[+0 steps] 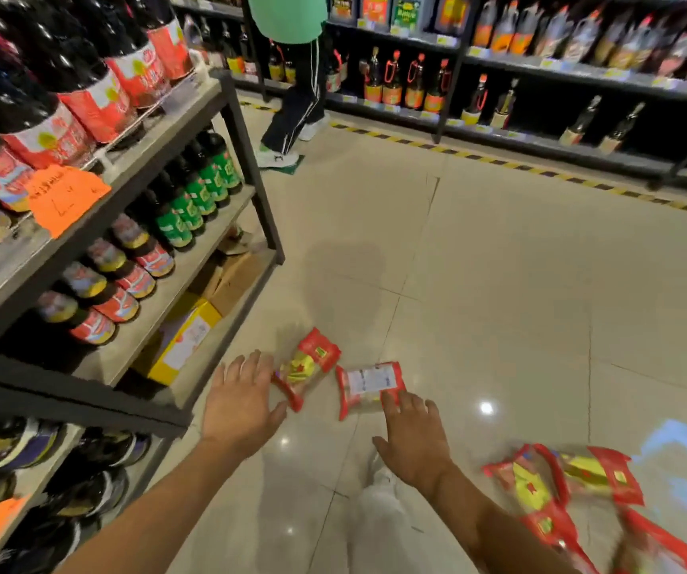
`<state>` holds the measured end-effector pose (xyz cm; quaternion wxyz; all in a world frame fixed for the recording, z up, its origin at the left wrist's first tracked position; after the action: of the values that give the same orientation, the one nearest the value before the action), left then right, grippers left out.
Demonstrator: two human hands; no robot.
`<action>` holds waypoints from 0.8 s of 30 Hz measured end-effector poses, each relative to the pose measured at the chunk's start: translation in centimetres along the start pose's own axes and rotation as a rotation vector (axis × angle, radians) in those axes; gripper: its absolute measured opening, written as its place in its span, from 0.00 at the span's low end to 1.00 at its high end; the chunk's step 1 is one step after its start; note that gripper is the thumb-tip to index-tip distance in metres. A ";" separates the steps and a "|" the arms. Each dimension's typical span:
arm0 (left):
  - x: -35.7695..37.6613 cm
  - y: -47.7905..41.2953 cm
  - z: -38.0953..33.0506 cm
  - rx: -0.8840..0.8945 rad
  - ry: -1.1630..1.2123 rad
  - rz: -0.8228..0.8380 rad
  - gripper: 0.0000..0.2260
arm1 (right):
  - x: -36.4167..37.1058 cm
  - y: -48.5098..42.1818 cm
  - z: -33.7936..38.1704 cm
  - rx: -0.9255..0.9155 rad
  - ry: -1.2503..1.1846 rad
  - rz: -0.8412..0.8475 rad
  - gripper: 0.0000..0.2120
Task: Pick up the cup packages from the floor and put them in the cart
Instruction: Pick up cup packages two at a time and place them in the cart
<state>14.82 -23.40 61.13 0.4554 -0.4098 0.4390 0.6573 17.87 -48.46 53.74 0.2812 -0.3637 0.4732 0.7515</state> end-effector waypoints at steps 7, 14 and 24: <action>13.3 -17.2 -3.4 -0.001 -0.014 0.074 0.36 | 7.4 -19.3 -4.6 -0.064 -0.018 0.108 0.37; 35.7 -27.1 -7.0 -0.048 0.102 0.270 0.39 | 22.3 -36.2 -10.7 -0.075 0.065 0.233 0.39; 60.5 -37.2 -7.3 -0.148 0.394 0.491 0.50 | 37.8 -54.2 -14.0 -0.191 0.209 0.399 0.46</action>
<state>36.43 -8.47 -5.30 0.1583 -0.4428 0.5555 0.6858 41.57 -37.00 -8.47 0.0410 -0.3636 0.4890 0.7918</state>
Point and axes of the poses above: each hand's wrist, its own y-axis away from the middle knuckle, its own x-axis out of the palm, z = x × y, the point moved 9 cm from there along -y, towards the middle knuckle, and after that the axes turned 15 degrees about -y, right-handed, at the moved point
